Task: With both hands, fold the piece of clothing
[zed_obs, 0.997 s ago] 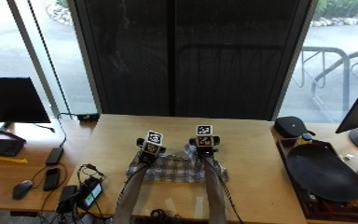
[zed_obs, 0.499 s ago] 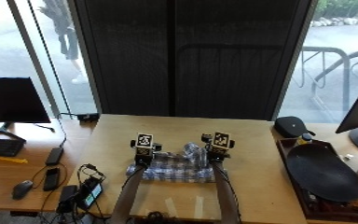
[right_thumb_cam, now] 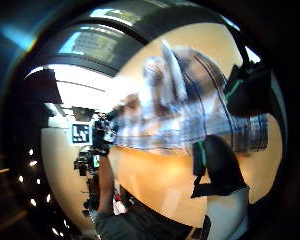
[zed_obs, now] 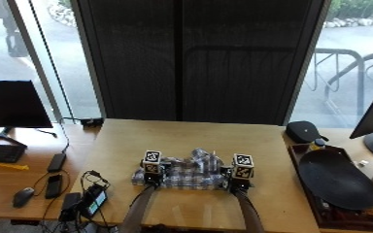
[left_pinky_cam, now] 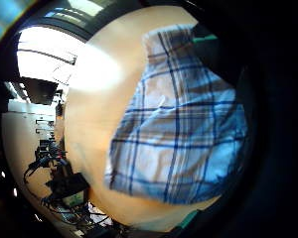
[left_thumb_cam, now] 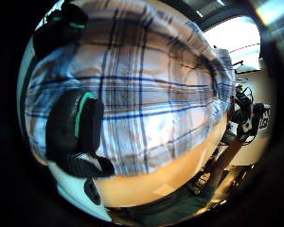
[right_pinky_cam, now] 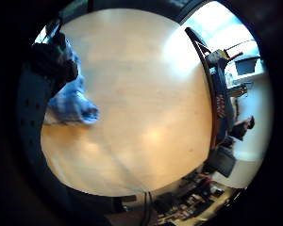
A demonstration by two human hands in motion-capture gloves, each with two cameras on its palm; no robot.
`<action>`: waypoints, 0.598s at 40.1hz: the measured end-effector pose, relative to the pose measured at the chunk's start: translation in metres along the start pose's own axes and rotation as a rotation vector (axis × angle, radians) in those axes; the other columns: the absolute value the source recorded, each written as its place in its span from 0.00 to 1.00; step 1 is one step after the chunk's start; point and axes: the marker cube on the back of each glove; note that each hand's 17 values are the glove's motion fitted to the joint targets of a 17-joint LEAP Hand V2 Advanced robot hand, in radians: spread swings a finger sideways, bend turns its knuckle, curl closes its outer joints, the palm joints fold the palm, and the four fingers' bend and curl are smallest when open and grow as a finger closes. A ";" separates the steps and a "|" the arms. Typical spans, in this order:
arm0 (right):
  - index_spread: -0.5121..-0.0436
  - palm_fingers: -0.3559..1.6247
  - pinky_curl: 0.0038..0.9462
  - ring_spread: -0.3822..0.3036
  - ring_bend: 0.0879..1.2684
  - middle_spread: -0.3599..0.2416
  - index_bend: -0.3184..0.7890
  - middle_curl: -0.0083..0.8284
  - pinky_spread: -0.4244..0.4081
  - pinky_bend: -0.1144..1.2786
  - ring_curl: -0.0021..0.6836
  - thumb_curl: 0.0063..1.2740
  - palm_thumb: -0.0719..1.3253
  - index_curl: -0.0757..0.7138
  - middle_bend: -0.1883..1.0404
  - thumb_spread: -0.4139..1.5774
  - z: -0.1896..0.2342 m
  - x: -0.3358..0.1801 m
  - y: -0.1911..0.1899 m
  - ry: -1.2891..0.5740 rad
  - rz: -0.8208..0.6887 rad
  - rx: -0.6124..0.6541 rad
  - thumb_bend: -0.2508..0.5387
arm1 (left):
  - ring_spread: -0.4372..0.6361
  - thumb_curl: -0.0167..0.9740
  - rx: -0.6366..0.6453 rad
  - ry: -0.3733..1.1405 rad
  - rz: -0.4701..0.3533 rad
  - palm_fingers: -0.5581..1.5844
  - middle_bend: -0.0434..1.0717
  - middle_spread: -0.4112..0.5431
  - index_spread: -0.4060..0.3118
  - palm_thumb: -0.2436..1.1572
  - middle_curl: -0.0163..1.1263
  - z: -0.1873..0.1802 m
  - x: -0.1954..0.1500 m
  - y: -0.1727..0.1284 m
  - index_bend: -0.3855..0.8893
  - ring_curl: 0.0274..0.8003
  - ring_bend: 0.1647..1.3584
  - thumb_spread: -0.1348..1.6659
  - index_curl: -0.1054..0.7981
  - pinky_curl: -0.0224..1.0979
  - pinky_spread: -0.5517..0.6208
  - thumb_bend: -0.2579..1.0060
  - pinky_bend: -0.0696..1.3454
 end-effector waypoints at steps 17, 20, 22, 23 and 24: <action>0.30 0.53 0.42 0.23 0.36 0.33 0.35 0.29 0.36 0.60 0.58 0.38 0.78 0.52 0.17 0.73 0.025 0.048 0.012 0.373 0.346 -0.344 0.41 | 0.60 0.21 0.012 0.084 -0.003 0.37 0.16 0.44 0.36 0.27 0.30 0.038 -0.003 -0.024 0.43 0.43 0.22 0.82 0.55 0.36 0.69 0.18 0.39; 0.29 0.58 0.43 0.17 0.41 0.29 0.36 0.27 0.27 0.65 0.60 0.38 0.79 0.50 0.21 0.72 0.025 0.049 0.010 0.371 0.348 -0.309 0.39 | 0.63 0.21 0.021 0.079 -0.014 0.37 0.17 0.45 0.37 0.25 0.30 0.039 -0.004 -0.025 0.43 0.43 0.23 0.82 0.55 0.36 0.71 0.18 0.40; 0.28 0.60 0.43 0.15 0.43 0.28 0.35 0.27 0.23 0.65 0.61 0.39 0.79 0.48 0.23 0.71 0.020 0.053 0.012 0.407 0.407 -0.282 0.37 | 0.64 0.21 0.016 0.088 -0.022 0.37 0.18 0.45 0.37 0.24 0.30 0.039 -0.003 -0.024 0.43 0.42 0.24 0.82 0.55 0.36 0.72 0.19 0.40; 0.28 0.62 0.43 0.14 0.44 0.28 0.35 0.29 0.21 0.65 0.62 0.39 0.79 0.47 0.26 0.70 0.018 0.054 0.012 0.399 0.416 -0.259 0.36 | 0.64 0.21 0.009 0.092 -0.025 0.37 0.18 0.45 0.37 0.24 0.30 0.039 -0.002 -0.023 0.43 0.42 0.24 0.82 0.55 0.36 0.72 0.19 0.40; 0.28 0.64 0.42 0.14 0.44 0.28 0.36 0.30 0.19 0.64 0.62 0.40 0.79 0.47 0.29 0.69 0.018 0.054 0.009 0.364 0.401 -0.231 0.36 | 0.65 0.21 0.002 0.094 -0.026 0.37 0.18 0.45 0.37 0.23 0.30 0.039 -0.002 -0.022 0.43 0.42 0.24 0.82 0.55 0.36 0.72 0.19 0.40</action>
